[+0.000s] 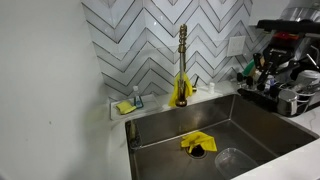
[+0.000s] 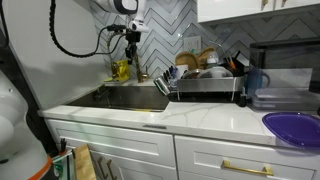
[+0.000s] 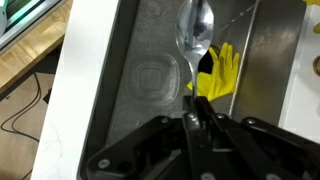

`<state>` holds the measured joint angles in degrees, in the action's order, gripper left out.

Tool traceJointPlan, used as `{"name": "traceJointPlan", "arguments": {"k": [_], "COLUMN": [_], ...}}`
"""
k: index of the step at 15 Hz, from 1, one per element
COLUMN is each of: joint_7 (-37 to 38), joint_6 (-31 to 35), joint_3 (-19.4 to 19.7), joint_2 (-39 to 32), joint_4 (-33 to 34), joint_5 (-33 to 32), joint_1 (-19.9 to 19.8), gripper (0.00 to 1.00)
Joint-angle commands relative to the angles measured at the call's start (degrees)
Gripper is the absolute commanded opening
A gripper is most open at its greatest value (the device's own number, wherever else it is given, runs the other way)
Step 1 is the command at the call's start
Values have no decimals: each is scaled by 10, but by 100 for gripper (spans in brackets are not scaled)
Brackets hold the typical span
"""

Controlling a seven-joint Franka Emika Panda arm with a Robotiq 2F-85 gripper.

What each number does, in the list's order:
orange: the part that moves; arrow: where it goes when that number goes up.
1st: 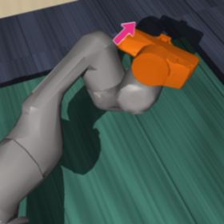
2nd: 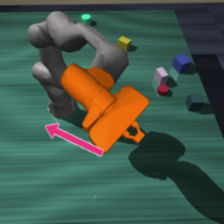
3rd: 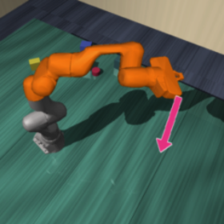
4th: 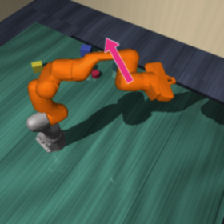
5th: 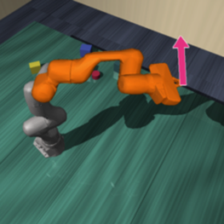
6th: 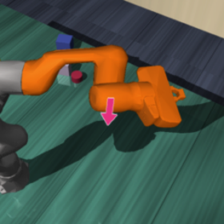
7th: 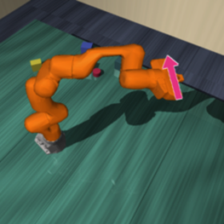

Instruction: Place the silver spoon under the running faucet then put it back on the right side of the counter.

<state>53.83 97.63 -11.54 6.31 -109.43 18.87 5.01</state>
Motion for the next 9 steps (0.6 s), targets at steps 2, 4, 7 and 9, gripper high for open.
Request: {"name": "traceJointPlan", "arguments": {"k": [2, 4, 7, 9], "joint_7": [1, 1, 1, 11], "joint_6": [-1, -1, -1, 12], "joint_3": [8, 8, 8, -4], "joint_2": [1, 1, 1, -15], "joint_4": [1, 1, 1, 0], "joint_5": [-1, -1, -1, -6], "joint_1": [8, 8, 8, 19], "gripper": [8, 8, 2, 2]}}
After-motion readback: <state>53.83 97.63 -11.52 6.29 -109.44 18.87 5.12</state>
